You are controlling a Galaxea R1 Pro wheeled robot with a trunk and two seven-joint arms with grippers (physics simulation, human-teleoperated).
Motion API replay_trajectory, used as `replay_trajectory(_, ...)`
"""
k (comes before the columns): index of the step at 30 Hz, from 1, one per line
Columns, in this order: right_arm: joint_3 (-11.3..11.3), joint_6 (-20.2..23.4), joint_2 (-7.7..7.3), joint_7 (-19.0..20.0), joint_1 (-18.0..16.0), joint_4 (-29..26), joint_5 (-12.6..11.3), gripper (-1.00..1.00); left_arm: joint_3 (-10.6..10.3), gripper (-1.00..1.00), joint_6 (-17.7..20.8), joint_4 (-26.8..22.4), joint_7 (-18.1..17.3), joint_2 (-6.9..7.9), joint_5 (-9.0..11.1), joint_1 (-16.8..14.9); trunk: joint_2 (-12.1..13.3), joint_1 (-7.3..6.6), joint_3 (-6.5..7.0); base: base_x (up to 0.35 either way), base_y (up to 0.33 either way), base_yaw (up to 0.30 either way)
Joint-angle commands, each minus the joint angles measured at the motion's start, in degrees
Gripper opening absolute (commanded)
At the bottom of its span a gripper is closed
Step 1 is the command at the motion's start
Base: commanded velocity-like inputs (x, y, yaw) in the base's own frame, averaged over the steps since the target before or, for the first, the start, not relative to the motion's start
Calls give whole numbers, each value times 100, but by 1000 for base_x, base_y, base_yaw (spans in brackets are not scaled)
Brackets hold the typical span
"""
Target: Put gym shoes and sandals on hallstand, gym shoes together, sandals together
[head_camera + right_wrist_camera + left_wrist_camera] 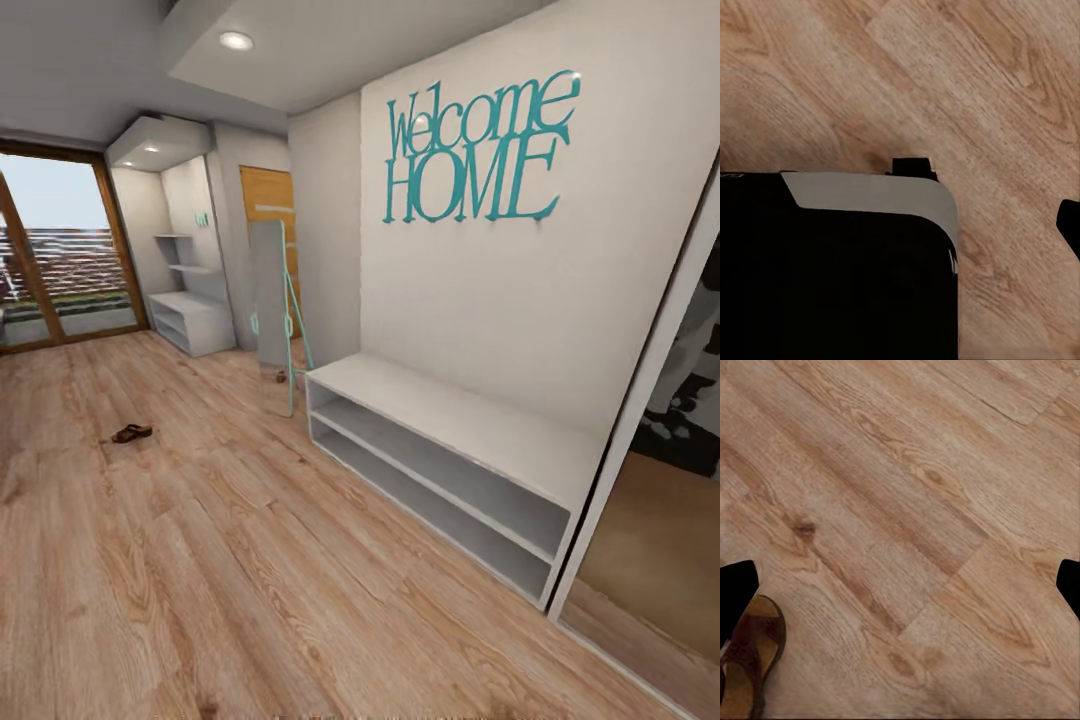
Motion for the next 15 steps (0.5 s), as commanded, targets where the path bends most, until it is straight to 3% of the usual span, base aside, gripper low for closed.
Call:
replay_trajectory(1,-4,-10,0,2,-1,-3,0,100,0,100,-20,7,-3,0,-1,-5,-3,-3,-6,-283,228,299)
replay_trajectory(9,-4,-10,2,-2,-1,-3,0,100,0,100,-20,7,-3,0,7,-5,-3,-3,-6,-271,237,299)
replay_trajectory(15,-4,-10,7,-3,-1,0,0,100,0,100,-20,7,-3,0,8,-5,-3,-3,-6,-176,289,266)
